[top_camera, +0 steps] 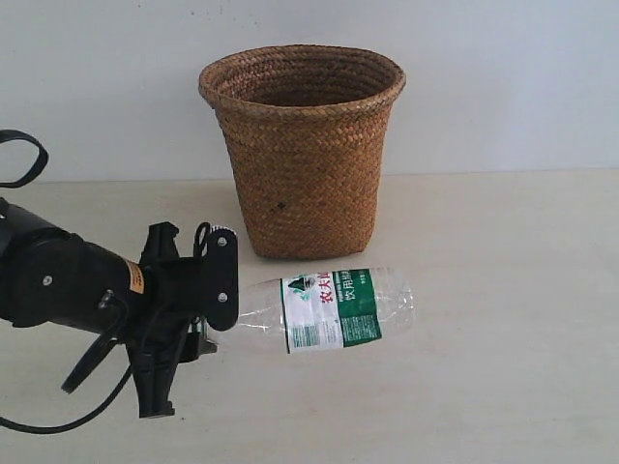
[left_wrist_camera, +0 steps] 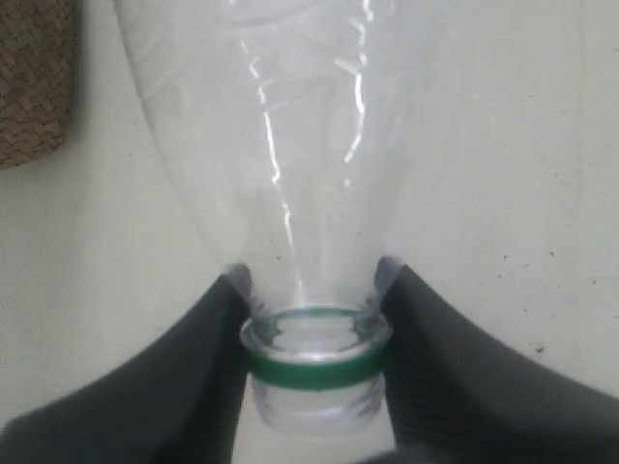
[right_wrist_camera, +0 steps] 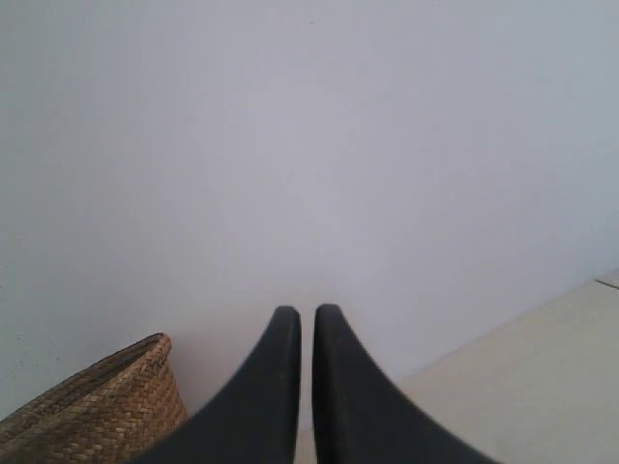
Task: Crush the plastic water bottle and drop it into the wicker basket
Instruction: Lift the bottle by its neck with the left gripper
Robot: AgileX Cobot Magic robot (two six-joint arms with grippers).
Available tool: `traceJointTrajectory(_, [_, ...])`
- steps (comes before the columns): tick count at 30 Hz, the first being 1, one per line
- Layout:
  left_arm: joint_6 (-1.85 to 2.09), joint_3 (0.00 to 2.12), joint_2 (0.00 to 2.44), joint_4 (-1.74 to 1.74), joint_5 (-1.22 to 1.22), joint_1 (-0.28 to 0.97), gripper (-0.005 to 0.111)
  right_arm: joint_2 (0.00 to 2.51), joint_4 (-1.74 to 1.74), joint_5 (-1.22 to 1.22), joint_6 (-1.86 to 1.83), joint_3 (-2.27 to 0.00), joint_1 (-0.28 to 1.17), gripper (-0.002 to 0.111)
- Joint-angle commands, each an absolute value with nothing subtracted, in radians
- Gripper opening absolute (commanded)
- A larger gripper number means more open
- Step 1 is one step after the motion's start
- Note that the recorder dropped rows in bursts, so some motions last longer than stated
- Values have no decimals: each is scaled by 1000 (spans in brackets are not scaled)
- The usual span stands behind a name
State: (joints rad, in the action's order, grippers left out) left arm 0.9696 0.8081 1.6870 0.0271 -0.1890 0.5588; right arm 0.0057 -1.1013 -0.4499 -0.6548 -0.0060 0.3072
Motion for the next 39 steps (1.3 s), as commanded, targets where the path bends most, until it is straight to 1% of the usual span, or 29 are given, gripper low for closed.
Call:
traceJointTrajectory(1, [950, 815, 1670, 12, -214, 570, 4, 0, -1092, -452, -661, 0, 299, 1])
traceJointTrajectory(7, [1032, 815, 1670, 22, -282, 593, 4, 0, -1092, -452, -661, 0, 299, 1])
traceJointTrajectory(12, [1044, 826, 1665, 22, -227, 640, 4, 0, -1092, -452, -661, 0, 299, 1])
traceJointTrajectory(19, [1002, 865, 1656, -47, -375, 670, 4, 0, -1092, -452, -661, 0, 299, 1])
traceJointTrajectory(28, [994, 874, 1502, -64, -370, 740, 4, 0, -1092, -452, -661, 0, 299, 1])
traceJointTrajectory(32, [994, 874, 1451, -55, -400, 739, 4, 0, -1092, -452, -661, 0, 299, 1])
traceJointTrajectory(39, [994, 874, 1449, -30, -397, 739, 4, 0, -1092, -452, -661, 0, 299, 1])
